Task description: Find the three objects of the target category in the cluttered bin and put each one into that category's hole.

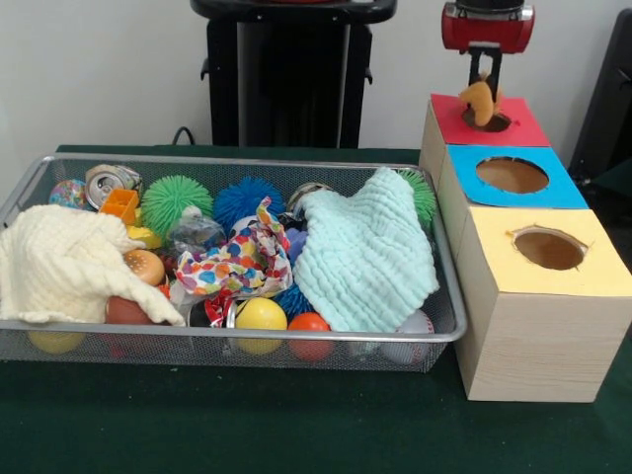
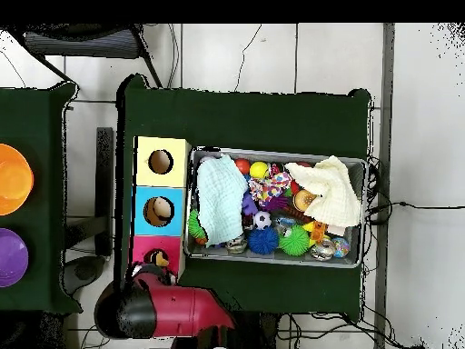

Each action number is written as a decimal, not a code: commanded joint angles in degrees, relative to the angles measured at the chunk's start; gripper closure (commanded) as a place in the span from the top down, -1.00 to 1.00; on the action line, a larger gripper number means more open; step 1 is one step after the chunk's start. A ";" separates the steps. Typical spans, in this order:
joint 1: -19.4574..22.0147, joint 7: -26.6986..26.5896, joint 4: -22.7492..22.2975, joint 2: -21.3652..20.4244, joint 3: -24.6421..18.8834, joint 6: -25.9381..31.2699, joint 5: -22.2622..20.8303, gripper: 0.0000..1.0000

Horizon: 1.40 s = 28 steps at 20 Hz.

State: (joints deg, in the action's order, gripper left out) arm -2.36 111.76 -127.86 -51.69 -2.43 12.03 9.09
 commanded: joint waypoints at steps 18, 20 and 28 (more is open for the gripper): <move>-3.41 10.09 9.94 2.45 6.99 9.59 2.19 1.00; -3.07 9.61 10.13 2.36 6.67 10.27 2.10 1.00; -2.28 9.36 10.09 -0.20 6.01 13.08 2.51 1.00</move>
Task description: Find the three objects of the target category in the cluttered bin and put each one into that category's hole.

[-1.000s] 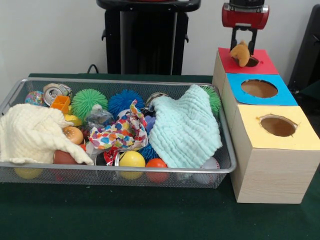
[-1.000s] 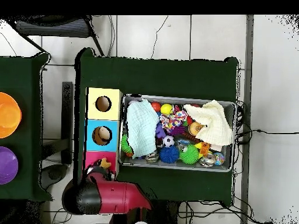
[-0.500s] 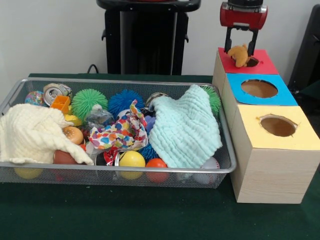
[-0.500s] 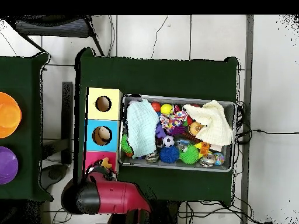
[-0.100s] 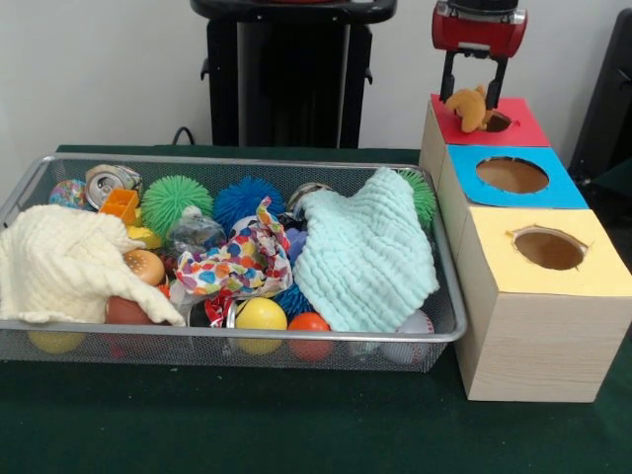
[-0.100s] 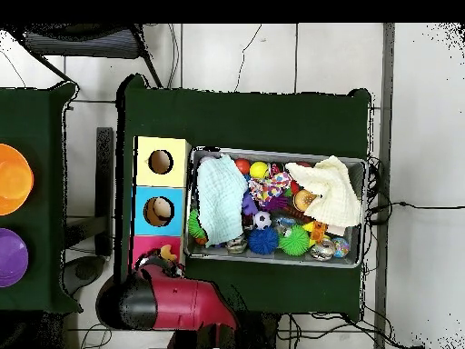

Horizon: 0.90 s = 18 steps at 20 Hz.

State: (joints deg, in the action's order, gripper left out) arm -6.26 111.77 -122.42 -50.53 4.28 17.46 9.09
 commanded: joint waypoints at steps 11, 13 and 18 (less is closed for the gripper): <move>4.42 8.34 2.86 -2.42 -3.06 6.07 3.48 1.00; 4.81 8.39 2.39 -2.54 -3.48 5.80 3.76 1.00; 5.22 8.81 1.35 -2.74 -4.19 4.92 4.37 1.00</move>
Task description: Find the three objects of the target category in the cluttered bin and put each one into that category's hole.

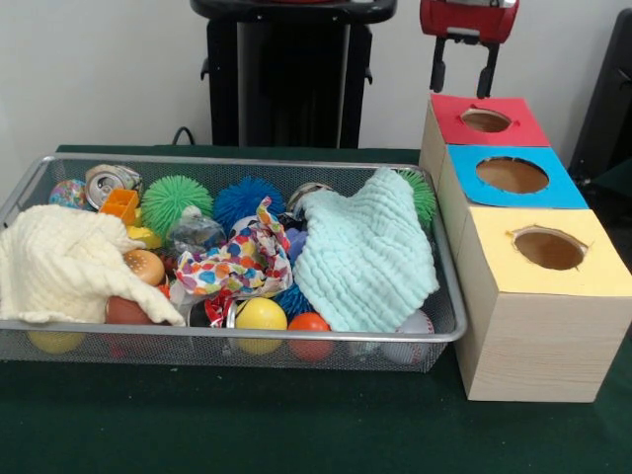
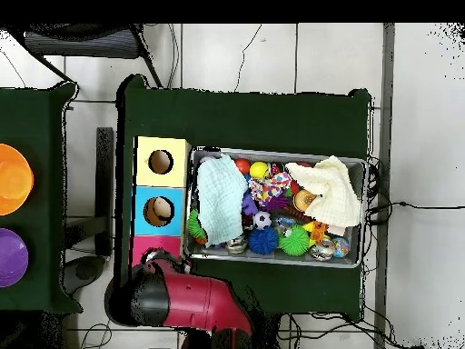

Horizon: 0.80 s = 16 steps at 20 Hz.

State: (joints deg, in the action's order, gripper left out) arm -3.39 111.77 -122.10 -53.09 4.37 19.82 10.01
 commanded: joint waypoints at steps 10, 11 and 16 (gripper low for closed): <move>1.18 6.79 4.97 -0.11 -2.46 6.01 0.65 1.00; 0.93 6.33 5.78 -0.03 -1.85 6.82 -0.13 1.00; 2.69 1.58 8.68 0.67 -1.62 7.65 -3.49 1.00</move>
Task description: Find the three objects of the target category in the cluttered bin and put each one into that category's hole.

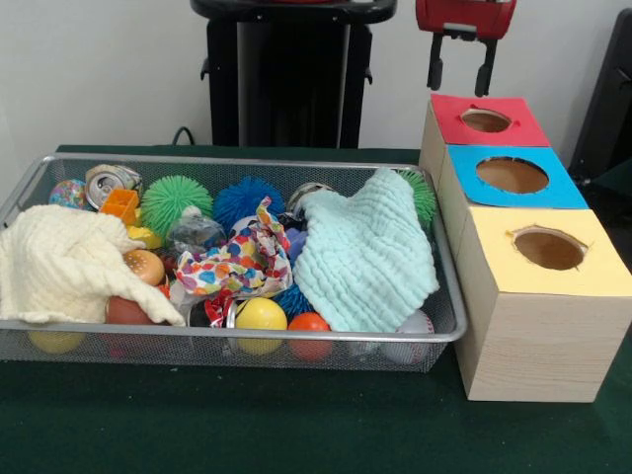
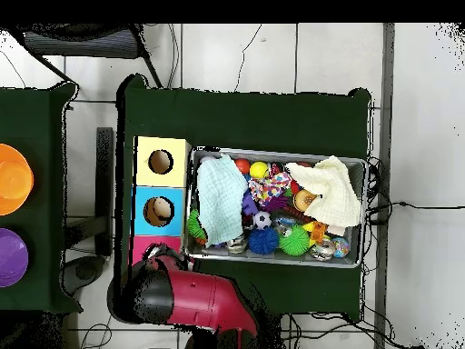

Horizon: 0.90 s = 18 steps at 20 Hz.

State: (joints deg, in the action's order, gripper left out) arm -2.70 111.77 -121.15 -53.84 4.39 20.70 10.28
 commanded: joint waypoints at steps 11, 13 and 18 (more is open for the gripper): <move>9.96 -5.45 10.98 4.43 -5.49 9.58 -9.06 1.00; 11.18 -5.45 10.93 4.76 -5.86 9.27 -10.03 1.00; 17.47 -8.34 12.21 8.14 -7.99 7.79 -13.42 1.00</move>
State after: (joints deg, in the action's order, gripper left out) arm 8.65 111.78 -113.17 -50.89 2.76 24.26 2.51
